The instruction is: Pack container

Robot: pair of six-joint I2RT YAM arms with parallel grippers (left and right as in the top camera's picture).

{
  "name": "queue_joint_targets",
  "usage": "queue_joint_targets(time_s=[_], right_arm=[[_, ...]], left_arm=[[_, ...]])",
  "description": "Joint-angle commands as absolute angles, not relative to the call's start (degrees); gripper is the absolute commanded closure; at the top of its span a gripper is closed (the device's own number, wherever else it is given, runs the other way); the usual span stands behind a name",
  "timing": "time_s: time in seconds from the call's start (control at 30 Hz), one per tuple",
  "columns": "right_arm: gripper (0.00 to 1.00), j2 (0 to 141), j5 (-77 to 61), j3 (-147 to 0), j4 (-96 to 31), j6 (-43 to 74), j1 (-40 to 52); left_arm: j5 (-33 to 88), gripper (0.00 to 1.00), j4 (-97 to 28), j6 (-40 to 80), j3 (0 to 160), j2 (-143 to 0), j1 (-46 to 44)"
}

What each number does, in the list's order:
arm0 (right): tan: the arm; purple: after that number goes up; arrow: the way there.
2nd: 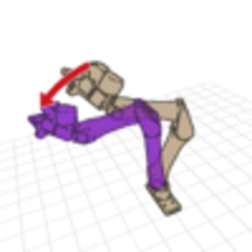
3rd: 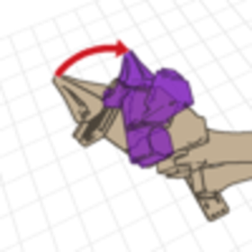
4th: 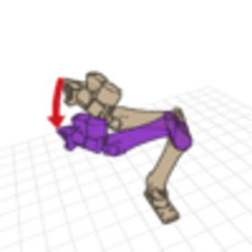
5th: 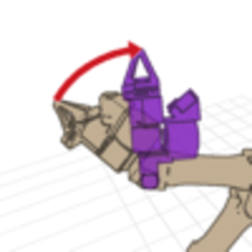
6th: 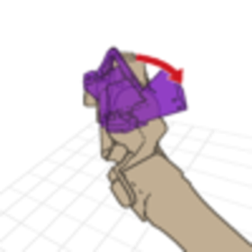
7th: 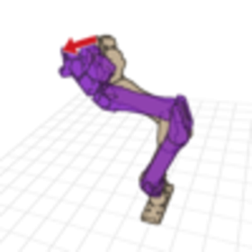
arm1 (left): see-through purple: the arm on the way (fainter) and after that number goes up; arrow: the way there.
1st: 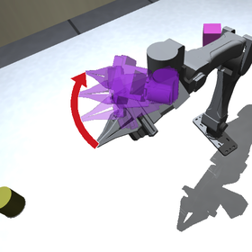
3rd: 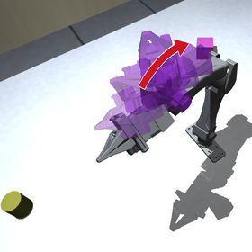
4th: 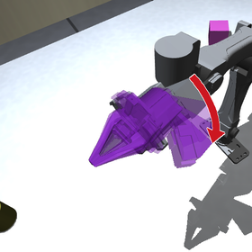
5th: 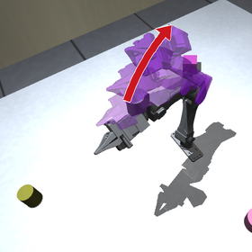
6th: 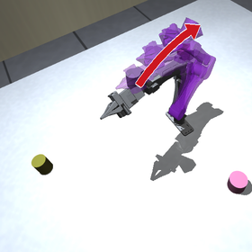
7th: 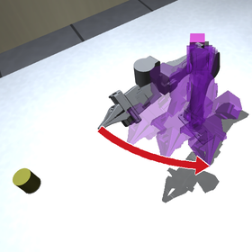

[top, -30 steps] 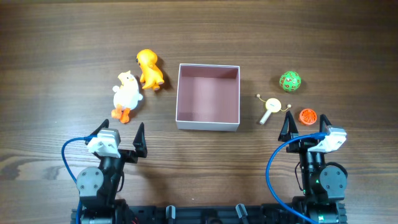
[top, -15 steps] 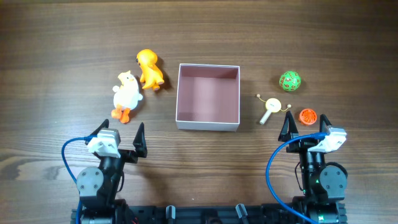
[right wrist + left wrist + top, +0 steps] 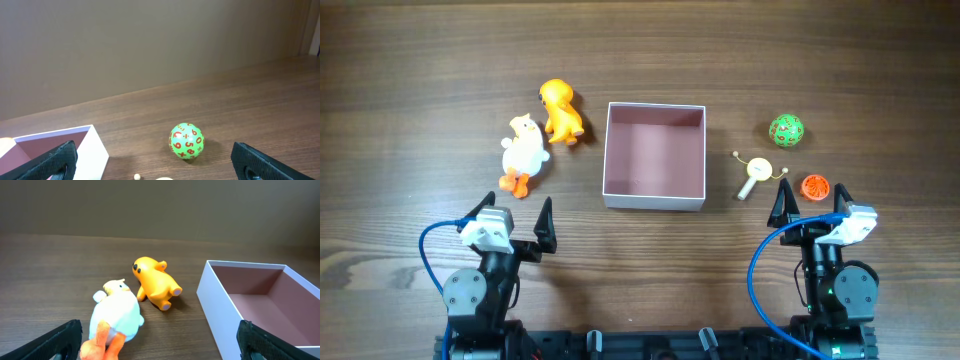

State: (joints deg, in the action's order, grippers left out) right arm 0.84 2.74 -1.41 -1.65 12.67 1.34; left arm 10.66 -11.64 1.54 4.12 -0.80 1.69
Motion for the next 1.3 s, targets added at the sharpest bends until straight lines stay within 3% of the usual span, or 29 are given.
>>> queue_joint_targets(time_s=[0.0,0.2,0.37,0.57,0.83,1.27], right_arm=[[0.00,0.60,1.91,-1.26,-1.48,12.21,1.65],[0.00,0.60,-1.15,-1.54,0.01,14.41,1.63],[0.00,3.49,0.93,-10.26,-6.28,13.08,1.63],[0.00,24.10,5.15,-33.43,-20.29,13.34,1.63],[0.00,61.60,4.73,-65.84,-44.66,13.50,1.63],[0.03,90.28,10.72,-67.55,-40.25,4.10,1.41]], left_arm=[[11.97,0.00,-11.64,0.60,3.73,-0.38,2.11],[11.97,0.00,-11.64,0.60,3.73,-0.38,2.11],[11.97,0.00,-11.64,0.60,3.73,-0.38,2.11],[11.97,0.00,-11.62,0.60,3.73,-0.38,2.11],[11.97,0.00,-11.64,0.60,3.73,-0.38,2.11],[11.97,0.00,-11.62,0.60,3.73,-0.38,2.11]])
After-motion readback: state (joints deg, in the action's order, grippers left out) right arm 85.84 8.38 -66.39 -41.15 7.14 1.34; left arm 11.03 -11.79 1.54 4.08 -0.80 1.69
